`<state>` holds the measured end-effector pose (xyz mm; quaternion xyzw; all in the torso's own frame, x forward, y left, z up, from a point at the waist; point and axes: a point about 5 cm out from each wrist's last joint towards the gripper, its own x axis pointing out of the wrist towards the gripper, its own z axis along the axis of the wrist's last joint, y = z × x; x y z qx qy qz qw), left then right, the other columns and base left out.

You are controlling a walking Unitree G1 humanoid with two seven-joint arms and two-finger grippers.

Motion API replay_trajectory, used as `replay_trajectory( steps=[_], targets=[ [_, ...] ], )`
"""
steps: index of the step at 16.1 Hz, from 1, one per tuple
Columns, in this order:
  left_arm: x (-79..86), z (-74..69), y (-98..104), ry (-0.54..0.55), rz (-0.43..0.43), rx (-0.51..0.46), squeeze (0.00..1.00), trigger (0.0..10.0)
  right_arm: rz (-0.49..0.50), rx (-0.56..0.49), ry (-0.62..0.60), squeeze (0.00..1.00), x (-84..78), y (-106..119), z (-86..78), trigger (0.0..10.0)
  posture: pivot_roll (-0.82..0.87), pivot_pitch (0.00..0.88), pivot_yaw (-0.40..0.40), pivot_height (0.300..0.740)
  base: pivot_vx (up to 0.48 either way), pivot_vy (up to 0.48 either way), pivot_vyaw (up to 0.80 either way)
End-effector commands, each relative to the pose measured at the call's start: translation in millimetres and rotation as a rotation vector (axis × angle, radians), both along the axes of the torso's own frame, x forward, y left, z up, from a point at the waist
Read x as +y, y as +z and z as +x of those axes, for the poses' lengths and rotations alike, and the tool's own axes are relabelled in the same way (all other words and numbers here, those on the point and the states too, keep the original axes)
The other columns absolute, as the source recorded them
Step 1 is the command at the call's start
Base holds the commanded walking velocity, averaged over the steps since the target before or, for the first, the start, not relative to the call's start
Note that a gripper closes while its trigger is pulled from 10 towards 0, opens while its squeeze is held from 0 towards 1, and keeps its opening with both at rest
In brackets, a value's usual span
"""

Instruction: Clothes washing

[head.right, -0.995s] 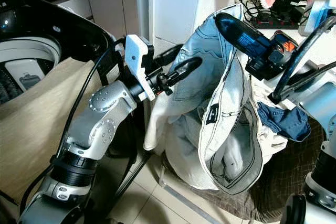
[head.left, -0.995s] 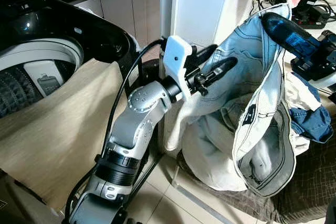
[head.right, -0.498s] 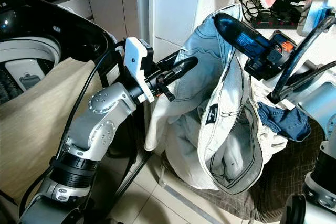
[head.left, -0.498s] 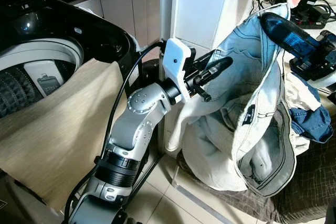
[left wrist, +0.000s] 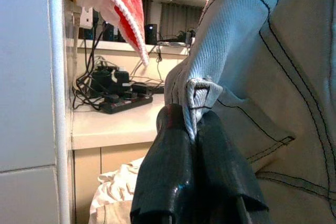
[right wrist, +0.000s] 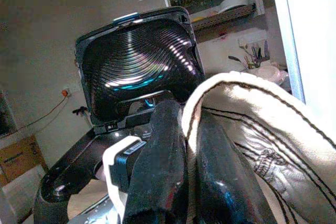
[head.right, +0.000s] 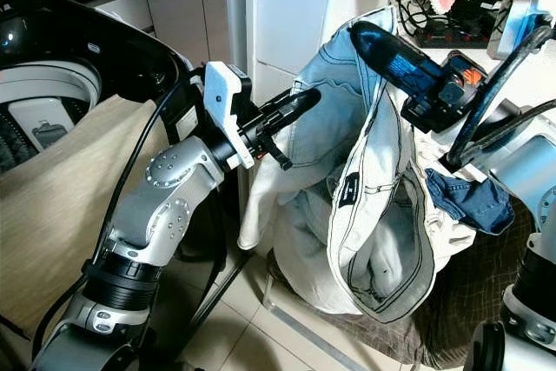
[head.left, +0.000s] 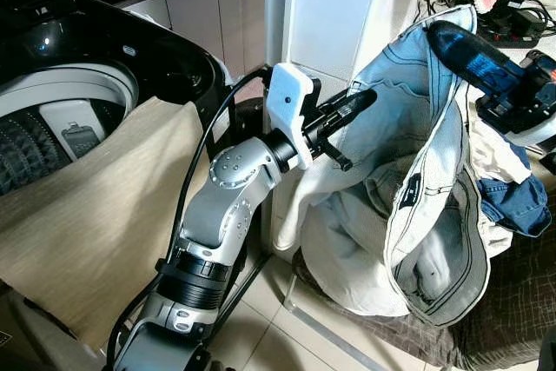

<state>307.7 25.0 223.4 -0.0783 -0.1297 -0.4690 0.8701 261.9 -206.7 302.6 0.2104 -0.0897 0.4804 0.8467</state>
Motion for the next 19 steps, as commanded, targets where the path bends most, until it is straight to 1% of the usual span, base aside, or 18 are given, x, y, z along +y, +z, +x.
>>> replay_trajectory(
  steps=[1,3,4,5,6,7,8,9,10,11,12,13,14,15,16,17,18,19],
  targets=[
    [3.1,3.3,1,0.024,-0.026,0.006,0.0,0.0,0.003,-0.07,0.01,0.0,2.9,12,-5.0,0.0,-0.14,0.0,-0.021,0.74,0.0,0.0,0.0],
    [8.8,6.4,6,0.063,-0.062,-0.006,0.0,0.0,0.005,-0.066,-0.004,0.0,2.6,11,-4.1,0.0,-0.14,0.0,-0.021,0.74,0.0,0.0,0.0],
    [15.9,9.6,12,0.111,-0.098,-0.031,0.0,0.0,-0.014,-0.055,-0.052,0.0,1.2,8,-0.6,4.8,-0.14,0.0,-0.021,0.74,0.0,0.0,0.0],
    [33.5,16.2,26,0.208,-0.182,-0.071,0.0,0.0,-0.025,-0.012,-0.112,0.0,-2.0,1,6.5,10.0,-0.14,0.0,-0.021,0.74,0.0,0.0,0.0],
    [48.6,19.0,37,0.267,-0.222,-0.111,0.0,0.0,-0.023,0.012,-0.141,0.67,-3.9,-4,9.4,10.0,-0.13,0.0,-0.016,0.74,0.0,0.0,0.0],
    [53.8,19.4,41,0.283,-0.226,-0.13,0.0,0.0,-0.021,0.019,-0.151,1.0,-4.5,-5,10.0,10.0,-0.13,0.0,-0.016,0.74,0.0,0.0,0.0],
    [62.5,21.2,46,0.304,-0.229,-0.146,0.0,0.0,-0.009,0.038,-0.153,1.0,-5.1,-6,10.9,10.0,-0.13,0.0,-0.016,0.74,0.0,0.0,0.0],
    [76.6,23.1,55,0.33,-0.215,-0.176,0.0,0.0,-0.037,0.042,-0.124,1.0,-1.4,-10,7.6,10.0,-0.12,0.0,-0.016,0.74,0.0,0.0,0.0],
    [83.3,24.2,61,0.349,-0.183,-0.2,0.0,0.0,-0.091,0.041,-0.113,1.0,2.4,-13,5.3,10.0,-0.12,0.0,-0.016,0.74,0.0,0.0,0.0],
    [99.6,28.1,76,0.41,-0.103,-0.274,0.0,0.0,-0.208,0.056,-0.111,0.83,9.7,-24,3.1,10.0,-0.12,0.0,-0.017,0.74,0.0,0.0,0.0],
    [110.0,31.6,86,0.462,-0.06,-0.318,0.0,0.0,-0.246,0.061,-0.107,0.0,12.6,-28,2.3,10.0,-0.12,0.0,-0.017,0.74,0.0,0.0,0.0],
    [146.3,42.8,124,0.642,0.001,-0.436,0.0,0.0,-0.28,0.054,-0.097,0.0,18.3,-33,1.2,10.0,-0.1,0.0,-0.022,0.74,0.0,0.0,0.0],
    [182.7,41.5,177,0.853,0.026,-0.602,0.0,0.0,-0.285,0.043,-0.092,0.0,23.3,-35,1.6,10.0,-0.09,0.0,-0.02,0.74,0.0,0.0,0.0],
    [198.1,33.5,206,0.957,0.017,-0.703,0.0,0.0,-0.283,0.036,-0.092,0.0,25.9,-35,2.4,10.0,-0.09,0.0,-0.02,0.74,0.0,0.0,0.0],
    [214.5,14.7,246,1.092,0.021,-0.872,0.0,0.0,-0.28,0.024,-0.092,0.0,30.1,-34,3.6,10.0,-0.09,0.0,-0.015,0.74,0.0,0.0,0.0],
    [217.7,2.3,265,1.172,0.079,-1.005,0.0,0.0,-0.273,0.002,-0.094,0.0,35.9,-32,4.6,10.0,-0.08,0.0,-0.011,0.74,0.0,0.0,0.0],
    [218.5,11.0,260,1.213,0.215,-0.997,0.0,0.0,-0.276,-0.011,-0.085,0.0,41.8,-32,4.0,10.0,-0.09,0.0,-0.008,0.74,0.0,0.0,0.0],
    [222.9,18.9,250,1.258,0.297,-0.976,0.0,0.0,-0.294,-0.023,-0.075,0.0,48.1,-33,2.6,10.0,-0.09,0.0,-0.004,0.74,0.0,0.0,0.0]
  ],
)
